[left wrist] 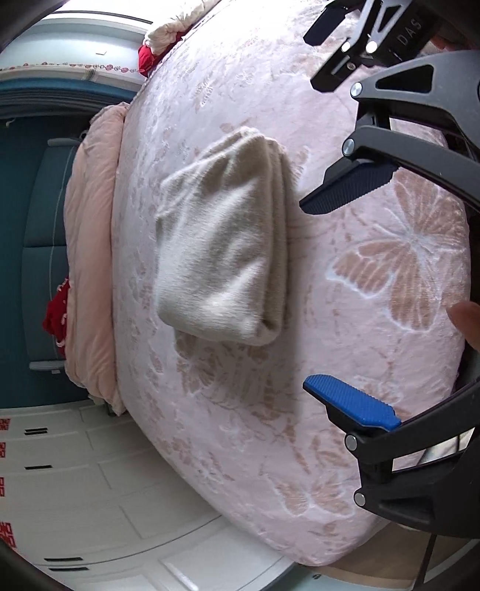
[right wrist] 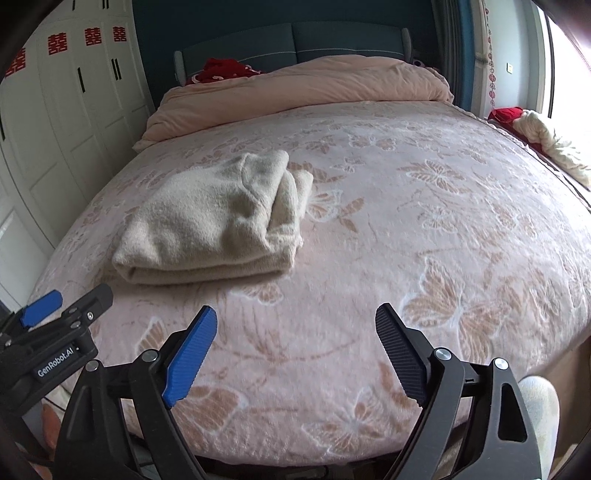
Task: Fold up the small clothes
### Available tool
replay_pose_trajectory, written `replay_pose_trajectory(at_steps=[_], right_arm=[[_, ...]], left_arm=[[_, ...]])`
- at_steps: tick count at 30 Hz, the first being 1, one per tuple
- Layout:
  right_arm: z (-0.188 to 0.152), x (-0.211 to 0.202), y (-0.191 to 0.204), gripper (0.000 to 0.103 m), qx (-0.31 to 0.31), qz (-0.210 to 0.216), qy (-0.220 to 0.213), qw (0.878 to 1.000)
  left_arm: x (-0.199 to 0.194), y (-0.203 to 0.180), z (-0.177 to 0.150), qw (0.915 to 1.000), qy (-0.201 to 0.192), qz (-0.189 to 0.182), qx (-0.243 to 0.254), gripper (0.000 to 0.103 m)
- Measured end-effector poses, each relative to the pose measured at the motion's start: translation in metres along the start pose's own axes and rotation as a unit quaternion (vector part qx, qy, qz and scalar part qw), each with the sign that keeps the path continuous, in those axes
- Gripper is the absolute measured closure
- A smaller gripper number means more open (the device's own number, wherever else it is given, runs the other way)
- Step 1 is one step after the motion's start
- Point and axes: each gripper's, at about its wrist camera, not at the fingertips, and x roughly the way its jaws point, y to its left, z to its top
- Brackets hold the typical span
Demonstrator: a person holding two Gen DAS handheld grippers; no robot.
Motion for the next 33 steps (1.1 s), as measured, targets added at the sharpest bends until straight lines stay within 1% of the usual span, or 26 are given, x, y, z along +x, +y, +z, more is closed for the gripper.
replay_pose_trajectory(at_steps=[5,9,17,24,33], right_arm=[[-0.013,0.009,0.000,0.017,-0.001,-0.006,0.007,1.000],[-0.018,0.015,0.001,0.017,-0.008,-0.010,0.012,1.000],[-0.026,0.022,0.004,0.017,-0.017,-0.022,0.013,1.000],[-0.029,0.025,0.008,0.017,-0.024,-0.022,0.017,0.999],[-0.031,0.025,0.013,0.017,-0.034,-0.021,0.017,0.999]], left_arm=[[0.012,0.002,-0.017,0.9998,0.005,0.018,0.010,0.017],[0.018,0.005,-0.023,0.9997,0.013,0.020,0.007,0.017],[0.022,0.005,-0.028,0.9996,0.011,0.024,0.009,0.017],[0.020,0.002,-0.031,0.9997,0.002,0.023,0.011,0.017],[0.020,0.001,-0.031,0.9996,0.004,0.028,0.006,0.017]])
